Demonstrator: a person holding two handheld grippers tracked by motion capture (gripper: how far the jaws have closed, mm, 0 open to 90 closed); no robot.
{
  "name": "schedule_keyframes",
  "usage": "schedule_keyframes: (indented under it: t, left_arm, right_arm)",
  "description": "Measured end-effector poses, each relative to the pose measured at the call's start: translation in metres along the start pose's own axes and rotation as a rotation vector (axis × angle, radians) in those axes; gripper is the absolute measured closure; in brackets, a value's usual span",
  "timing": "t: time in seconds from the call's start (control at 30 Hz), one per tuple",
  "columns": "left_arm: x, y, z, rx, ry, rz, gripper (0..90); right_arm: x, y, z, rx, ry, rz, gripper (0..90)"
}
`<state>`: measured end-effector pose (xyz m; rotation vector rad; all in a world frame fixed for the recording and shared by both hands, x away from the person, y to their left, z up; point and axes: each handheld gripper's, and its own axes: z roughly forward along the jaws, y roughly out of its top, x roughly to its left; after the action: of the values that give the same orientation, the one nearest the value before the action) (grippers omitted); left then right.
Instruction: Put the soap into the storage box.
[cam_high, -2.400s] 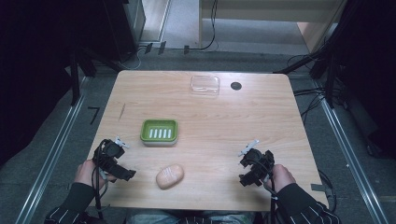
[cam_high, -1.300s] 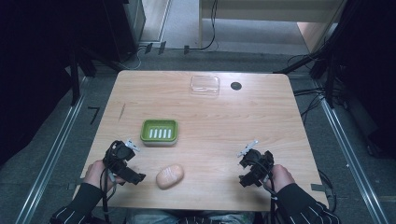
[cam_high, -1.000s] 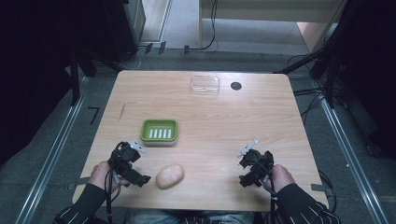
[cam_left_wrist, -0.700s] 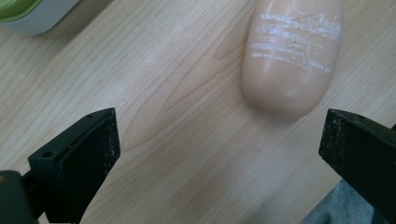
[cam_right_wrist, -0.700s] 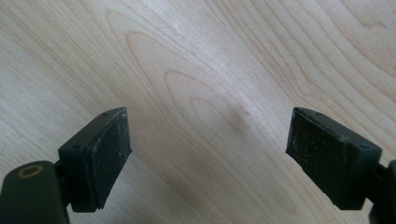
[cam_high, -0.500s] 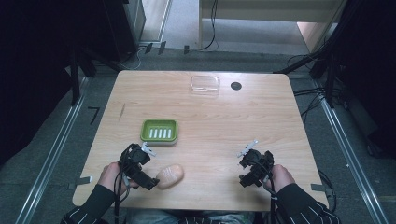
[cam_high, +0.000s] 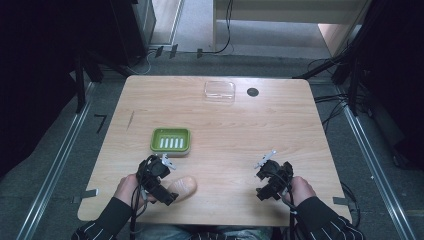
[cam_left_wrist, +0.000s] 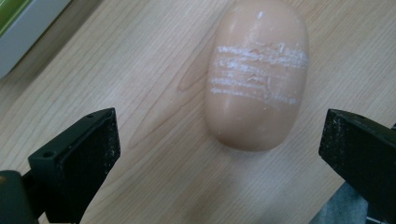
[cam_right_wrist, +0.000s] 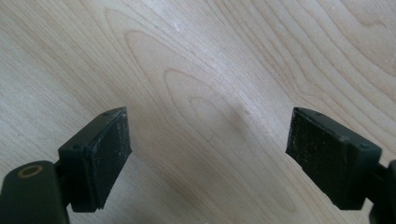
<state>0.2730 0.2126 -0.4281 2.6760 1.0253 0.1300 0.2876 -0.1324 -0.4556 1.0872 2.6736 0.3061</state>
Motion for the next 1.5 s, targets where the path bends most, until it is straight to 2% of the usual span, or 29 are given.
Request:
schedule_keyframes:
  t: [0.27, 0.47, 0.67, 0.77, 1.0, 1.23, 1.33, 1.47, 1.5]
  left_arm:
    - [-0.006, 0.008, 0.005, 0.026, -0.008, 0.015, 0.0]
    - [-0.013, 0.02, 0.008, 0.047, -0.002, 0.05, 0.0]
    - [-0.014, 0.025, 0.01, 0.063, 0.023, 0.061, 0.0]
    - [-0.015, 0.026, 0.011, 0.063, 0.022, 0.057, 0.0]
    - [-0.019, 0.031, 0.016, 0.08, 0.028, 0.077, 0.0]
    - [-0.021, 0.032, 0.019, 0.079, 0.021, 0.08, 12.6]
    - [-0.022, 0.032, 0.024, 0.086, 0.028, 0.092, 13.5]
    - [-0.022, 0.032, 0.032, 0.123, 0.031, 0.102, 16.0]
    - [-0.022, 0.032, 0.033, 0.115, 0.032, 0.097, 16.0]
  right_arm:
    - [0.0, 0.0, 0.0, 0.001, 0.0, -0.001, 14.3]
    - [0.0, 0.0, 0.0, 0.003, 0.002, 0.0, 14.3]
    - [0.0, 0.0, 0.001, 0.001, 0.002, -0.004, 14.3]
    - [0.0, -0.001, 0.0, 0.002, 0.002, 0.0, 14.3]
    - [0.0, 0.0, 0.0, 0.004, 0.002, 0.001, 14.3]
    - [0.0, 0.0, 0.001, 0.003, 0.003, 0.0, 14.3]
    - [0.0, 0.0, 0.0, 0.004, 0.005, 0.001, 14.3]
    - [0.0, 0.0, 0.0, 0.001, 0.003, -0.002, 14.3]
    - [0.0, 0.0, 0.0, 0.001, 0.003, -0.002, 14.3]
